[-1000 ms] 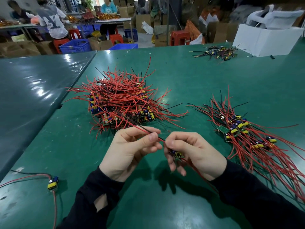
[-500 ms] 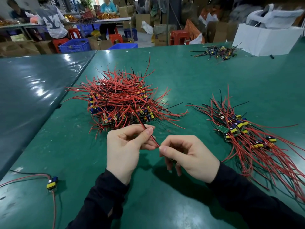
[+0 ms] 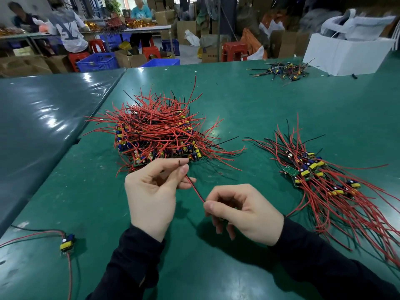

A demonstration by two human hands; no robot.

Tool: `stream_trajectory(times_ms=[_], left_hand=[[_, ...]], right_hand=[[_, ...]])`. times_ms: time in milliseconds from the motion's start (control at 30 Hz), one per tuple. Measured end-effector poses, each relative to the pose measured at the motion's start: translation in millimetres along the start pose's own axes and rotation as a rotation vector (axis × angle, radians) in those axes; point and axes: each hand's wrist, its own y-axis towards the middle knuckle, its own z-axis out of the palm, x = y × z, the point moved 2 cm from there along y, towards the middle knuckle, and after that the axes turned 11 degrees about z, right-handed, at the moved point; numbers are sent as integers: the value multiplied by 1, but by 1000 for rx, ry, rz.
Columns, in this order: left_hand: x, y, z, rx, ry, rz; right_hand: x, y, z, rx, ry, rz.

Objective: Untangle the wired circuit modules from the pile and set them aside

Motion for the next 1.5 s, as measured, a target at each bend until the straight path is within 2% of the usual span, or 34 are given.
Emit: stream_trajectory(times_ms=[433,600,800,933,1067,1200,1267,1333,1500], left_hand=[[-7,8,-11,-133,-83,-19],[-6,9,-13,-145,-123,-86],[-10,8,-13,-170,-30,53],[-10,8,-13,-173,-15,77],[-11,9,-14,-196,2,97],[-8,2,0,-85,-160,-134],[-5,-7,12,96,-186,-250],[-3,-14,20,240,-184,-289],[1,-14,16,224,-172,-271]], right_hand=[[2,-2,1,117,31,35],[3,-2,0,127,25,15],[4,-3,1,145,16,10],[3,-4,1,140,10,14],[3,-2,1,52,29,-14],[4,0,-4,-111,76,-85],[4,1,-5,-141,88,-103],[3,2,-6,-152,89,-102],[2,2,-6,-163,66,-102]])
